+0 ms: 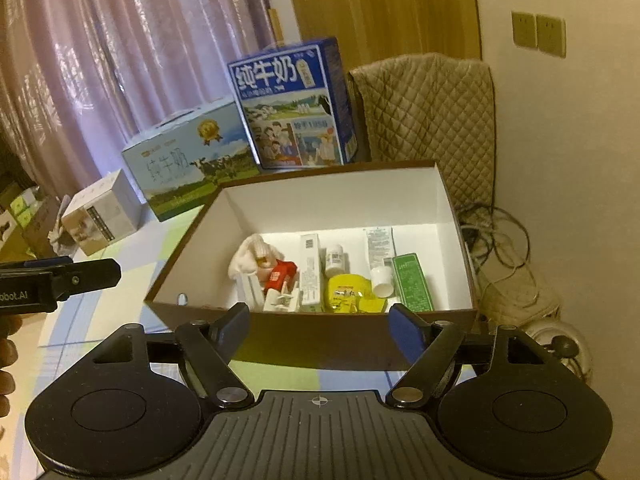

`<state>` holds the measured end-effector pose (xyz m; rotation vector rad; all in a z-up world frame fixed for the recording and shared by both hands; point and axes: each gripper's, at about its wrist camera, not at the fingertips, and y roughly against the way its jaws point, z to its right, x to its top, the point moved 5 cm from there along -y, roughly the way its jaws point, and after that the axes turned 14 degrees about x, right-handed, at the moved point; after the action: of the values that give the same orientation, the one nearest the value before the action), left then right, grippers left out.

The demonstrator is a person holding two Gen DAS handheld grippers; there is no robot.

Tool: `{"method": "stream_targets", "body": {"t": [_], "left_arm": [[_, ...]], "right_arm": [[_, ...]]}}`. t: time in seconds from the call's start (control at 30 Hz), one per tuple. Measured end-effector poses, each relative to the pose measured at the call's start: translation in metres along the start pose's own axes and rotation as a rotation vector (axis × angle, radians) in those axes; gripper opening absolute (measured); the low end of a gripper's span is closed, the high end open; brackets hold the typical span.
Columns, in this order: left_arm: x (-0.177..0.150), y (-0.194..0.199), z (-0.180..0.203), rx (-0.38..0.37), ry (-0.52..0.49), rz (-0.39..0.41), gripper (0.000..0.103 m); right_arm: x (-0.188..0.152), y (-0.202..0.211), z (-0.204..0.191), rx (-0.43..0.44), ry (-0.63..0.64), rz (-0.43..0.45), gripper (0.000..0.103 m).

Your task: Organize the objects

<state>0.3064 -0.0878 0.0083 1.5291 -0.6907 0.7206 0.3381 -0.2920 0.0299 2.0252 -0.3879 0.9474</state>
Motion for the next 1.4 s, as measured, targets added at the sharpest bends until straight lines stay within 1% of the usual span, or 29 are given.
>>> {"method": "stream_targets", "body": {"t": [0.13, 0.23, 0.3, 0.43, 0.67, 0.83, 1.13, 1.27, 1.4], "left_arm": [[-0.016, 0.021, -0.013, 0.014, 0.021, 0.008, 0.102], [-0.030, 0.031, -0.025, 0.047, 0.033, 0.006, 0.102], [-0.039, 0.038, -0.033, 0.057, 0.049, 0.000, 0.102], [-0.053, 0.054, -0.048, 0.062, 0.085, -0.006, 0.102], [-0.086, 0.079, -0.065, 0.119, 0.092, -0.035, 0.102], [-0.115, 0.084, -0.079, 0.146, 0.141, -0.084, 0.102], [-0.168, 0.086, -0.111, 0.252, 0.192, -0.170, 0.102], [-0.184, 0.084, -0.121, 0.294, 0.193, -0.194, 0.102], [-0.196, 0.077, -0.122, 0.300, 0.194, -0.218, 0.102]], "right_arm": [[-0.012, 0.011, -0.025, -0.008, 0.042, 0.021, 0.074], [-0.022, 0.016, -0.043, -0.020, 0.083, 0.027, 0.075], [-0.029, 0.018, -0.053, -0.022, 0.096, 0.029, 0.075], [-0.042, 0.019, -0.064, -0.002, 0.087, 0.012, 0.075], [-0.067, 0.015, -0.081, 0.032, 0.106, -0.022, 0.075], [-0.092, 0.001, -0.092, 0.087, 0.081, -0.057, 0.075], [-0.135, -0.029, -0.106, 0.193, 0.036, -0.144, 0.075], [-0.146, -0.040, -0.112, 0.218, 0.043, -0.164, 0.075], [-0.159, -0.051, -0.116, 0.202, 0.082, -0.188, 0.075]]}}
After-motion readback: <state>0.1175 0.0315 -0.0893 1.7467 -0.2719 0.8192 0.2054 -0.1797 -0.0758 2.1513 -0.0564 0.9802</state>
